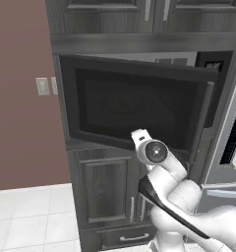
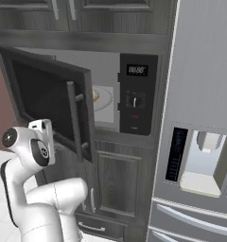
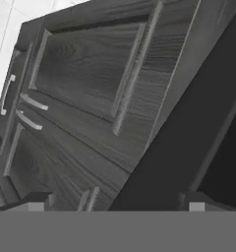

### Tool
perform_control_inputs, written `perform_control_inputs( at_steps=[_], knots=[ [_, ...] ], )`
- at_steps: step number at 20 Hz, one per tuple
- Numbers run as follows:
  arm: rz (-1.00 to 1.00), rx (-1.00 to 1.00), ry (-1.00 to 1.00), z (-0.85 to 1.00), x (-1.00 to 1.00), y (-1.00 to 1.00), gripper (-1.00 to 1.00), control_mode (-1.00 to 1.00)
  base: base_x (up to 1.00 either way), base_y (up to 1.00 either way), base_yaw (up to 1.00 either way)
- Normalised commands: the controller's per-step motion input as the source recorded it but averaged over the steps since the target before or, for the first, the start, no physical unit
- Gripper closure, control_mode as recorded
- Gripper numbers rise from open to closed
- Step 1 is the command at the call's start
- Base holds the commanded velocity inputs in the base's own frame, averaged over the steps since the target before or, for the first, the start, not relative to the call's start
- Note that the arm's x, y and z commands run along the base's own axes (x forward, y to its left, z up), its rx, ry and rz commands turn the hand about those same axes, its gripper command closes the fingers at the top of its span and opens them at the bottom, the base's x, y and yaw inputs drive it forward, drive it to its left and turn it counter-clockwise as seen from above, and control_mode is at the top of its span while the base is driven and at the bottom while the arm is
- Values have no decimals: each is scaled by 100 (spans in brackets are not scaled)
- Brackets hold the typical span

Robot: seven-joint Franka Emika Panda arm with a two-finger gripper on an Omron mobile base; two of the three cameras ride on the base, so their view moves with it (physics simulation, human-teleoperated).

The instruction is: Remove the tangerine from the bowl and place it on the small plate. Then place the bowl with only the fish in the microwave, close the door, and press the start button to microwave the fish.

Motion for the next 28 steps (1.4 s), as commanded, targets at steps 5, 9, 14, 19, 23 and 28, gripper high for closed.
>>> perform_control_inputs(
  at_steps=[5,9,14,19,23,28],
  knots=[
    [0,13,0,0,82,-68,-100,-100,0,0,0],
    [0,12,0,0,71,-60,-100,-100,0,0,0],
    [0,9,-5,0,33,-45,-100,-100,0,0,0],
    [0,8,-7,15,55,-15,-100,-100,0,0,0],
    [0,6,0,29,95,0,-100,-100,0,0,0],
    [0,4,0,21,61,-2,-100,-100,0,0,0]
  ],
)
